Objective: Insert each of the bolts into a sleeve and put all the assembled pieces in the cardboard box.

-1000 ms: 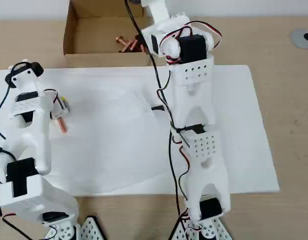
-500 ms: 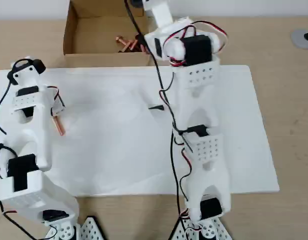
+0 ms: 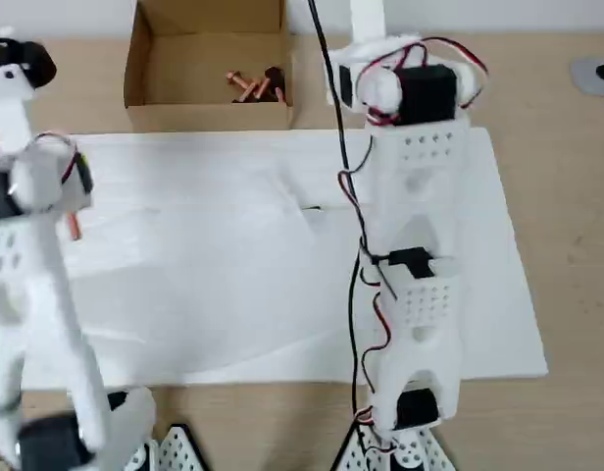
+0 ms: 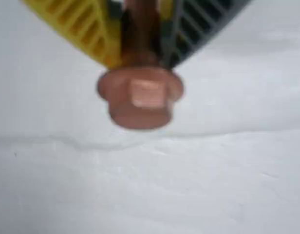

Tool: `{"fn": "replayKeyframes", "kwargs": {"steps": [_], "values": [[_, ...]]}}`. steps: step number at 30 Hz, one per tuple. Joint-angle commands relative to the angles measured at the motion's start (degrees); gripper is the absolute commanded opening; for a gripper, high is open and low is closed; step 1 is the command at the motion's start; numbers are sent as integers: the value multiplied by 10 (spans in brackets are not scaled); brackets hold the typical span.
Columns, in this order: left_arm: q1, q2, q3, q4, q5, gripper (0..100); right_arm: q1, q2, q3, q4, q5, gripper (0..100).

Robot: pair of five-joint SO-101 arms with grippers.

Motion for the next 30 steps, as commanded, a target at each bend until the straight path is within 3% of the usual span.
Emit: {"fn": "replayKeyframes", "kwargs": {"steps": [1, 7, 12, 16, 23, 27, 30], "values": [[-47, -94, -25, 47, -44, 9, -17, -38, 135, 9, -11, 119], [-154, -229, 76, 47, -52, 10, -64, -36, 362, 8, 13, 119], [-127, -386, 206, 41, -53, 10, -62, -36, 399, 4, 196, 119], [-86, -506, 331, -10, -51, 10, -57, -36, 402, -18, 235, 119], [-84, -597, 489, -34, -51, 10, -88, 31, 400, 0, 445, 161], [-85, -601, 494, -35, -51, 10, -91, 72, 385, -3, 487, 265], [-84, -601, 495, -35, -51, 10, -91, 95, 352, -1, 493, 278]]}}
